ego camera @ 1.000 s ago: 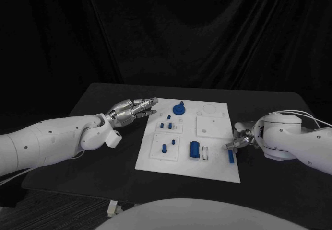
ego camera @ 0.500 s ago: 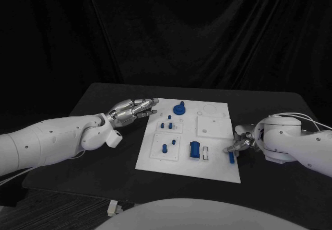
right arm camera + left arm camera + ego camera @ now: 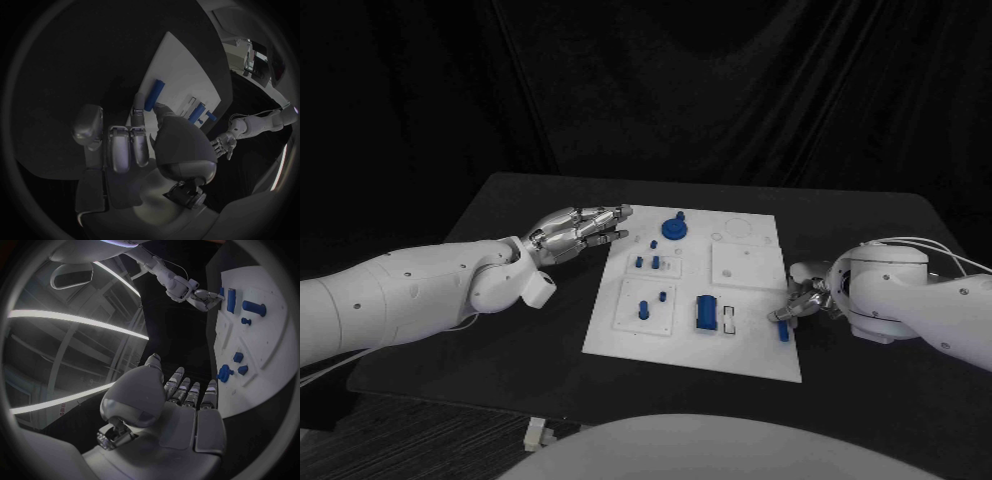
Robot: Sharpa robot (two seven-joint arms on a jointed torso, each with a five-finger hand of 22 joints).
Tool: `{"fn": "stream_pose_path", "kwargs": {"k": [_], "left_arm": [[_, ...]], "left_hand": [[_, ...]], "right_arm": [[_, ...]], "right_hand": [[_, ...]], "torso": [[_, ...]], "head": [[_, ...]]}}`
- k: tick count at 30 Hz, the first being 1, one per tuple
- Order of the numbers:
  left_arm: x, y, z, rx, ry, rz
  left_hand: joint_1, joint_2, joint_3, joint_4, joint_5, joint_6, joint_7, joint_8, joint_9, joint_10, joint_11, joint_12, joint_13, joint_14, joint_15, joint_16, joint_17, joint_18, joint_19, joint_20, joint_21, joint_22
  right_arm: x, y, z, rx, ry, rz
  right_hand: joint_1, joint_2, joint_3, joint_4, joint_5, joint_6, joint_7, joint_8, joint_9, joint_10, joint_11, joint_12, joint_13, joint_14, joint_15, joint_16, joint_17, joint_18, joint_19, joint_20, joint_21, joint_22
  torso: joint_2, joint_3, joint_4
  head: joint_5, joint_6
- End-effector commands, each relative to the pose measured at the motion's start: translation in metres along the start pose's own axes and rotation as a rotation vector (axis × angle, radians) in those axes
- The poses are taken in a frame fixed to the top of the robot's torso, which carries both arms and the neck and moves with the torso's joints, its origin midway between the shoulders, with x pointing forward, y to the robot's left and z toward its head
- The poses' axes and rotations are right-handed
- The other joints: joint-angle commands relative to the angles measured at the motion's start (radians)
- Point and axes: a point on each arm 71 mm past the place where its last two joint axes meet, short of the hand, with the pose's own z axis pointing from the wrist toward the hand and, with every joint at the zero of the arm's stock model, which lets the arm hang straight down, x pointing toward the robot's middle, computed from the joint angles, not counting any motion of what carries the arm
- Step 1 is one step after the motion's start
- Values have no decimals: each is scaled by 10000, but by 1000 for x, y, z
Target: Assemble the parts on the task board
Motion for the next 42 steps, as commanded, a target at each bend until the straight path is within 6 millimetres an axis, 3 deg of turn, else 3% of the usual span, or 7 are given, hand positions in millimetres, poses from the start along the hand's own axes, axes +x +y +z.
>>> {"fn": "stream_pose_path", "kwargs": {"k": [1,7,13,17,20,27,42], "left_arm": [[2,0,1,114,111,-149],[2,0,1,107,119,-155],[2,0,1,92,117,-159],[2,1,1,81,119,-166],[2,1,1,73,122,-172],[2,2,0,51,105,-172],[2,3,1,9,136,-199]], "left_hand": [[112,11,376,-21,201,112,14,158,153,-38,69,162,16,60,31,21,-7,-203,60,3,80,131],[112,11,376,-21,201,112,14,158,153,-38,69,162,16,60,31,21,-7,-203,60,3,80,131],[117,10,380,-24,204,108,19,160,152,-37,75,162,16,58,31,20,-8,-202,61,4,81,134],[121,9,384,-28,206,111,22,161,152,-36,79,162,15,58,31,20,-8,-202,60,5,80,132],[121,9,384,-28,206,111,22,161,152,-36,79,162,15,58,31,20,-8,-202,60,5,80,132],[128,9,389,-33,210,111,25,163,152,-35,81,163,15,58,32,20,-8,-202,61,5,80,133],[128,9,389,-33,210,111,25,163,152,-35,81,163,15,58,32,20,-8,-202,61,5,80,133]], "right_arm": [[7,-2,3,180,125,411],[6,-2,3,141,9,848],[6,-3,3,133,-9,1047],[6,-3,2,120,0,1168],[7,-3,2,94,47,1343],[10,-3,0,-52,393,2230],[5,16,-10,-752,1345,4924]], "right_hand": [[766,170,755,-607,516,-493,38,-571,-852,1076,30,199,2754,1085,0,173,2622,-71,-83,35,-326,1375],[1048,-30,1675,-1322,867,-561,74,-513,-800,1076,51,199,2754,1067,5,118,2551,-54,-111,27,-507,1347],[754,-264,2790,-2065,1579,-815,223,-478,-709,1076,172,199,2754,1055,99,80,2503,-35,-140,94,-708,1329],[717,-285,3059,-2348,1659,-707,199,-312,-570,1076,153,199,2754,1055,88,80,2504,-31,-135,98,-716,1337],[555,-310,3539,-2631,1130,-739,195,-177,-409,1076,141,199,2754,1057,79,85,2511,-27,-129,86,-735,1343],[124,-372,3971,-2772,1074,-766,170,-10,-217,1076,127,199,2754,1056,67,83,2508,-30,-109,84,-732,1348],[-139,-412,4133,-2828,1045,-773,128,102,-95,1076,91,199,2754,1063,41,102,2532,-21,-104,64,-773,1340]], "torso": [[0,1,0],[0,1,0],[2,2,2],[1,1,0],[0,1,1],[1,1,-1],[0,1,0]], "head": [[12,-2],[22,-2],[28,-2],[37,-2],[53,-2],[82,-2],[40,-2]]}}
